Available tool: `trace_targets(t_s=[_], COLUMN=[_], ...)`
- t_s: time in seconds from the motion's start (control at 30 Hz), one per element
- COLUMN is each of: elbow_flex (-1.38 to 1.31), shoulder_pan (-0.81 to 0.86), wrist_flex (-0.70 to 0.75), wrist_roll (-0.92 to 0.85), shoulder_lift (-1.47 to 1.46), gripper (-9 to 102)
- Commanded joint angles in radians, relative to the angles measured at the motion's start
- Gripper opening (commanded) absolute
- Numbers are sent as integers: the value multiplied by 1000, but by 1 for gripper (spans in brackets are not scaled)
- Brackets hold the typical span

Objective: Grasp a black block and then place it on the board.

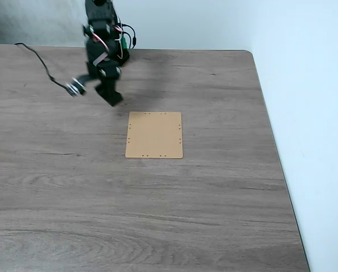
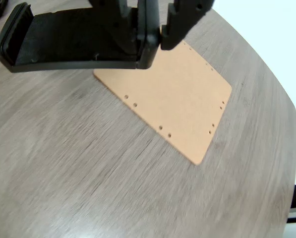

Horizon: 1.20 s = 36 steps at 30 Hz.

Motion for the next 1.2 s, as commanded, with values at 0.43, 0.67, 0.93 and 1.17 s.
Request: trace_targets(t_s=[0.43, 0.67, 0.93, 1.17], elbow_flex=[-270, -367, -459, -503], shoulder_pan=[-175, -225, -247, -262], wrist_flex=[-67, -87, -138, -196], wrist_roll=[74, 98, 101, 95], shoulder_lift=[-249, -360, -486, -575], gripper=[0, 0, 0, 0])
